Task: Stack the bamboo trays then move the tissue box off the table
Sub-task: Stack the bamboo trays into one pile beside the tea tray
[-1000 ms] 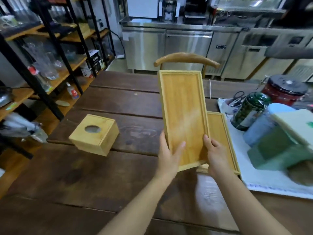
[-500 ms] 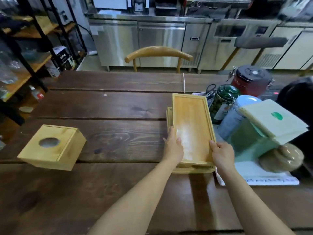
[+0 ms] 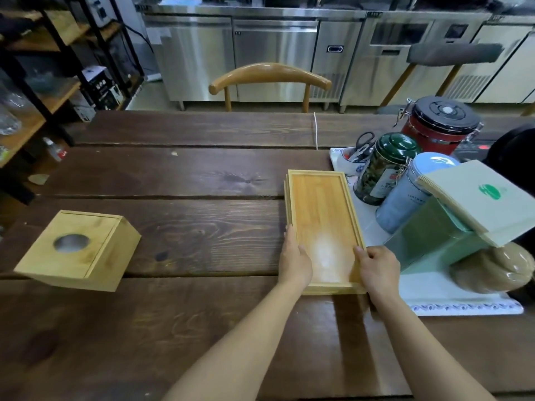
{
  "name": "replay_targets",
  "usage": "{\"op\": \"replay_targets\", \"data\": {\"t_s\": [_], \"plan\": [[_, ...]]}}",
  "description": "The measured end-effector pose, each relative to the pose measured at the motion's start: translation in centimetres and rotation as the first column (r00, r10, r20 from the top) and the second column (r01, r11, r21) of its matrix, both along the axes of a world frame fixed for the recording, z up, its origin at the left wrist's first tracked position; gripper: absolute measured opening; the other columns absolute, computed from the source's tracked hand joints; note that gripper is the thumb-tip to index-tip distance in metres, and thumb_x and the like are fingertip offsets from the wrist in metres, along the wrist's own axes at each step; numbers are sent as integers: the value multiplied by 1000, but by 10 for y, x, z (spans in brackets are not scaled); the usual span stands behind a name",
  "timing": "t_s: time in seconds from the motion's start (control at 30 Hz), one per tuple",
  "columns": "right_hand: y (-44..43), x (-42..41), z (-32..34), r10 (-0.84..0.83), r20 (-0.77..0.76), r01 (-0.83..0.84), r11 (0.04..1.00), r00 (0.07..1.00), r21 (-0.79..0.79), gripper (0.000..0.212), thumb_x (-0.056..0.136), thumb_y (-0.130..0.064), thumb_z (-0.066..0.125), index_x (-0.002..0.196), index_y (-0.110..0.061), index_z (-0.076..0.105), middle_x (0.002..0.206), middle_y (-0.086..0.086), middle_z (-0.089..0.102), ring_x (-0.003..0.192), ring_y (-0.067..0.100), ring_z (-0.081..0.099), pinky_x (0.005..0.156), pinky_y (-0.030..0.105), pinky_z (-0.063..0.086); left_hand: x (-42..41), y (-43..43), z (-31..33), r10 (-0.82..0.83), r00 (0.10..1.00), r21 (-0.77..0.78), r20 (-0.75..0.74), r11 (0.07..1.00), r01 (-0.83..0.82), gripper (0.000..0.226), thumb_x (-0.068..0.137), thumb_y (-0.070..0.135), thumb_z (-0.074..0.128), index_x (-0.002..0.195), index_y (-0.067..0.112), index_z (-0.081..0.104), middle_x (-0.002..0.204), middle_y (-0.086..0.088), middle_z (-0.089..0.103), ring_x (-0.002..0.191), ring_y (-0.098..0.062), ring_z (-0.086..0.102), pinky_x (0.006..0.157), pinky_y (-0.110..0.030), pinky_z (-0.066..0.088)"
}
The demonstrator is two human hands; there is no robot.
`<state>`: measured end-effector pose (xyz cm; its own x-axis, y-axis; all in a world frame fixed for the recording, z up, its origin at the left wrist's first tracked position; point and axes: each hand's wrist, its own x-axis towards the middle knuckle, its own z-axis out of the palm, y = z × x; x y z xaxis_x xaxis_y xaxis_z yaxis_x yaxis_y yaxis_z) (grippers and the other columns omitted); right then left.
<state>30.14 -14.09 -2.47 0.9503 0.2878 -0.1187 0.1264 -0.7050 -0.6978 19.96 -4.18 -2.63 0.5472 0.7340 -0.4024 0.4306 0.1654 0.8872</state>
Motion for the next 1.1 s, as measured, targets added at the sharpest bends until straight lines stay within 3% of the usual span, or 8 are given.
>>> {"op": "replay_targets", "data": {"t_s": [0.13, 0.23, 0.3, 0.37, 0.5, 0.63, 0.77, 1.1], "plan": [[-1, 1, 1, 28, -15, -28, 1000, 999, -7, 43, 90, -21, 54, 53, -3, 43, 56, 11, 41, 51, 22, 37, 50, 33, 28, -2, 2, 0, 6, 1000, -27, 10, 1000, -6, 54, 101, 14, 34, 151, 29, 20, 155, 3, 34, 141, -19, 34, 116, -44, 30], [2, 3, 8, 77, -76, -75, 997, 994, 36, 23, 91, -20, 52, 91, -1, 65, 83, 12, 60, 79, 27, 55, 72, 37, 43, -3, 5, 1, 11, 999, -51, 46, 999, -9, 55, 99, 19, 39, 150, 31, 23, 154, 3, 36, 140, -19, 35, 115, -46, 32], [5, 8, 12, 123, -100, -120, 992, 987, 36, 29, 91, -20, 52, 114, -5, 60, 99, 8, 60, 93, 25, 54, 81, 34, 42, -3, 10, 5, 11, 997, -72, 75, 997, -6, 54, 97, 23, 43, 148, 30, 27, 150, 3, 41, 136, -20, 40, 113, -47, 35], [9, 14, 17, 171, -126, -166, 985, 977, 50, 34, 91, -20, 52, 123, -8, 55, 106, 3, 57, 102, 25, 54, 83, 32, 38, -1, 17, 8, 13, 996, -103, 91, 995, -4, 53, 97, 27, 46, 147, 29, 29, 146, 4, 44, 134, -20, 42, 112, -46, 36], [21, 23, 29, 200, -288, -135, 964, 937, 230, 36, 93, -16, 49, 128, -7, 50, 115, 3, 54, 103, 15, 46, 89, 31, 34, 7, 33, 10, 12, 992, -183, 127, 983, 11, 52, 96, 31, 47, 146, 30, 32, 143, 2, 49, 129, -20, 47, 110, -46, 38], [32, 35, 34, 238, -414, -98, 938, 879, 332, 38, 96, -16, 44, 133, -9, 46, 118, 2, 50, 108, 17, 44, 95, 34, 35, 16, 46, 9, 13, 992, -280, 125, 960, 23, 57, 97, 37, 44, 150, 33, 23, 147, 1, 44, 134, -22, 42, 111, -47, 35], [38, 39, 30, 266, -433, -112, 931, 861, 348, 38, 97, -17, 41, 135, -14, 44, 117, 2, 52, 114, 24, 50, 105, 46, 38, 21, 46, -1, 11, 989, -310, 147, 950, 36, 58, 97, 40, 41, 151, 35, 18, 151, 2, 39, 137, -21, 38, 114, -50, 30], [40, 36, 27, 297, -443, -105, 907, 846, 407, 41, 96, -16, 43, 137, -13, 40, 116, 0, 50, 108, 18, 47, 95, 36, 39, 23, 44, -8, 66, 978, -329, 198, 944, 3, 57, 100, 34, 38, 151, 35, 15, 152, 0, 38, 137, -22, 38, 115, -50, 29]]}}
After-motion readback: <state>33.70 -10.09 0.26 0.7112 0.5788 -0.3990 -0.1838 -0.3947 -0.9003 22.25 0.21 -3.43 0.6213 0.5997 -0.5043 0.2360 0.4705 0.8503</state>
